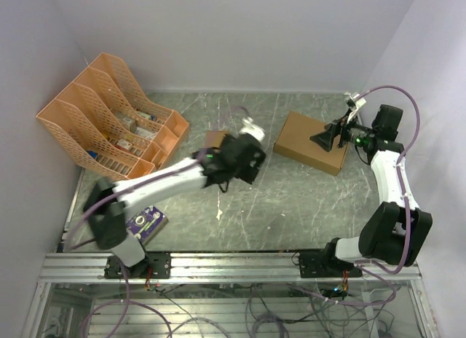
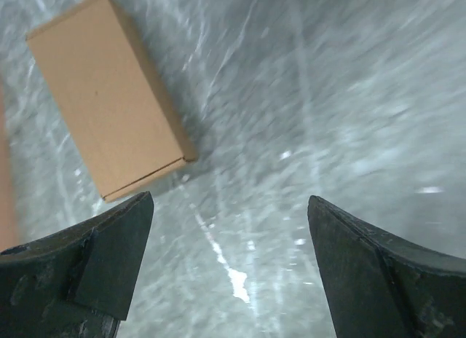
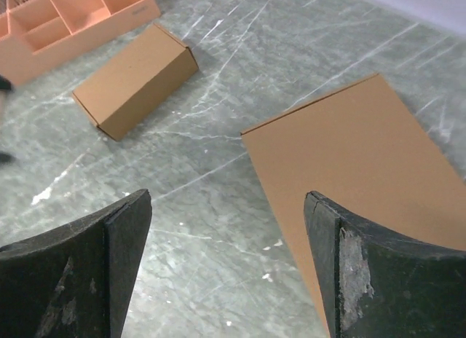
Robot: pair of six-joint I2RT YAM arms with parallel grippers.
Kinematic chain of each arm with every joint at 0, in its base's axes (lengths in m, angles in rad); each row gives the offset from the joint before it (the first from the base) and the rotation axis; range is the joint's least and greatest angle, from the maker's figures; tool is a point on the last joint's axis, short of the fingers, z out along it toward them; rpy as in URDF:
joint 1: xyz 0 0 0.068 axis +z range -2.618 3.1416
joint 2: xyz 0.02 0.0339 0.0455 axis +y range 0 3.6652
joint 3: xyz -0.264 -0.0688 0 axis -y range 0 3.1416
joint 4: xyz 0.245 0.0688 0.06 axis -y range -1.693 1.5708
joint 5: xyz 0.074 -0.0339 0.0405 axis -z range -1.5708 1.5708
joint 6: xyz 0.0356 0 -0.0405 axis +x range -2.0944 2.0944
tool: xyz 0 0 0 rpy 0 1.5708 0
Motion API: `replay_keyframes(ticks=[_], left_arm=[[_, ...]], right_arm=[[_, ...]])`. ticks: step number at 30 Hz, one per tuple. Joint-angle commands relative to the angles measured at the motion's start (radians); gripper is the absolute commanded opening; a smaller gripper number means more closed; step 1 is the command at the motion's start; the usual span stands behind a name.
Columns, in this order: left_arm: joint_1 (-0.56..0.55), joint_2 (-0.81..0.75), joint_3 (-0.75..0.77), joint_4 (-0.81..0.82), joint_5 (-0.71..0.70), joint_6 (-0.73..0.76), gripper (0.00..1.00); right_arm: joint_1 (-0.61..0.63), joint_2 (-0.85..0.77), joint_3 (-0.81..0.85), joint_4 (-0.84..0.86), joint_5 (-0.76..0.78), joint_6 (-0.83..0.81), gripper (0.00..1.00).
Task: Fold the paper box
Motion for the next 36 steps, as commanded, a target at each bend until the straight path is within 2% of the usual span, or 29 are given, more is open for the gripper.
replay_keyframes(ticks=[1,2,5,7,9,10,12,14,17,20,22,27,36], left_arm=[[0.176,-0.278,-0.197,0.437,0.465,-0.108,0.97],[0.238,-0.326,-0.236,0.501,0.541,-0.139,0.98],[0.397,-0.442,-0.267,0.612,0.682,-0.197,1.00],[0.505,-0.484,-0.224,0.621,0.756,-0.211,1.00],[0.586,-0.498,-0.140,0.599,0.837,-0.220,1.00],[0.618,-0.501,-0.089,0.575,0.864,-0.221,1.00],[0.660,-0.505,0.013,0.516,0.888,-0.212,1.00],[0.686,-0.507,0.128,0.449,0.888,-0.191,0.99],[0.702,-0.506,0.260,0.352,0.879,-0.161,0.99],[0.705,-0.524,0.327,0.320,0.868,-0.157,0.99],[0.705,-0.546,0.341,0.317,0.853,-0.167,0.99],[0.705,-0.566,0.375,0.287,0.860,-0.175,0.99],[0.705,-0.571,0.356,0.271,0.863,-0.167,0.99]], right_arm=[[-0.008,-0.125,0.053,-0.073,0.031,-0.235,0.92],[-0.008,-0.159,0.054,-0.050,0.061,-0.254,0.98],[-0.010,-0.226,0.095,-0.012,0.115,-0.250,1.00],[-0.013,-0.220,0.184,-0.017,0.159,-0.128,1.00],[-0.019,-0.165,0.336,-0.096,0.147,-0.033,1.00],[-0.019,-0.137,0.427,-0.119,0.141,0.028,1.00],[-0.020,-0.113,0.509,-0.097,0.162,0.174,1.00],[-0.021,-0.120,0.560,-0.053,0.192,0.270,1.00],[-0.022,-0.108,0.676,-0.074,0.161,0.296,1.00],[-0.024,-0.104,0.754,-0.082,0.184,0.370,1.00],[-0.024,-0.107,0.782,-0.094,0.244,0.438,1.00],[-0.024,-0.134,0.803,-0.135,0.353,0.481,1.00],[-0.029,-0.137,0.796,-0.131,0.350,0.493,1.00]])
